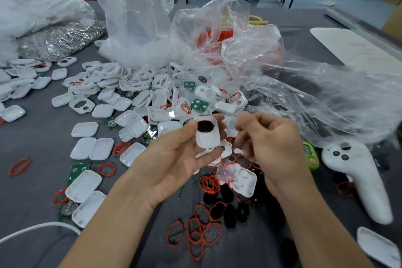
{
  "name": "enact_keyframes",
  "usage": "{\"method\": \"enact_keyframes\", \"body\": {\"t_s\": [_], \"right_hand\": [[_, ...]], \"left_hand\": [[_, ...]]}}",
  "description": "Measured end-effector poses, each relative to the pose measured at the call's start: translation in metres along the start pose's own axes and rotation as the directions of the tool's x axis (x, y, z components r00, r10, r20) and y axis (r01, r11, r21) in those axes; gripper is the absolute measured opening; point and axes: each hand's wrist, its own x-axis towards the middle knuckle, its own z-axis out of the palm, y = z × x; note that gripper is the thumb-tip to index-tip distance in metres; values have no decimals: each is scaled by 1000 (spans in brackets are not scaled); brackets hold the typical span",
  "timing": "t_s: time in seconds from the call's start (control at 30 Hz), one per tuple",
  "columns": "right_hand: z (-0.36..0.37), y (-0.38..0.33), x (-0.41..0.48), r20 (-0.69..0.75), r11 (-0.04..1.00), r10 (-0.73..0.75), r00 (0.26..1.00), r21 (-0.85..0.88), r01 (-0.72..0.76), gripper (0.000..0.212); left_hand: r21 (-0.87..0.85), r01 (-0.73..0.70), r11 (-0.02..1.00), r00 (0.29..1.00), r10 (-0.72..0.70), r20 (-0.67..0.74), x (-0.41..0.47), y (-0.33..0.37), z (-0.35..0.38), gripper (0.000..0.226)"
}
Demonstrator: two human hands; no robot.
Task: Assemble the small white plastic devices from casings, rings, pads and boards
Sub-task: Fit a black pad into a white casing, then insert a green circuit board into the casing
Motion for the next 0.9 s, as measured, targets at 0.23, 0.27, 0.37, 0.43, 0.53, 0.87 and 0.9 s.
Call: {"method": "enact_keyframes", "body": {"t_s": [0.23, 0.27, 0.37, 0.43, 0.53, 0.87, 0.9], "right_hand": [[-6, -20, 50, 120, 597, -125, 985, -784, 171, 27], [-4, -22, 56, 148, 519, -97, 984, -836, 177, 24], [7, -20, 57, 251, 345, -8, 968, -908, 238, 17], [11, -16, 51, 254, 320, -42, 966, -913, 254, 19], [7, -14, 43, 169, 404, -161, 972, -888, 221, 11], [19, -34, -5, -72, 678, -657, 750, -491, 547, 8], [24, -29, -10, -23, 595, -720, 693, -535, 600, 8]], "left_hand": [[-193, -49, 980, 997, 36, -69, 1, 20, -14, 38], [-208, -58, 976, 996, 43, -77, 1, 22, -16, 38], [-241, -63, 968, 996, 46, -75, 2, 24, -18, 37], [-250, -65, 966, 996, 48, -74, 2, 25, -19, 36], [-239, -61, 969, 996, 44, -76, 2, 25, -18, 36], [-93, -25, 995, 994, 15, -106, 2, 15, -4, 36], [-85, -27, 996, 996, 19, -90, 2, 13, -3, 41]]}}
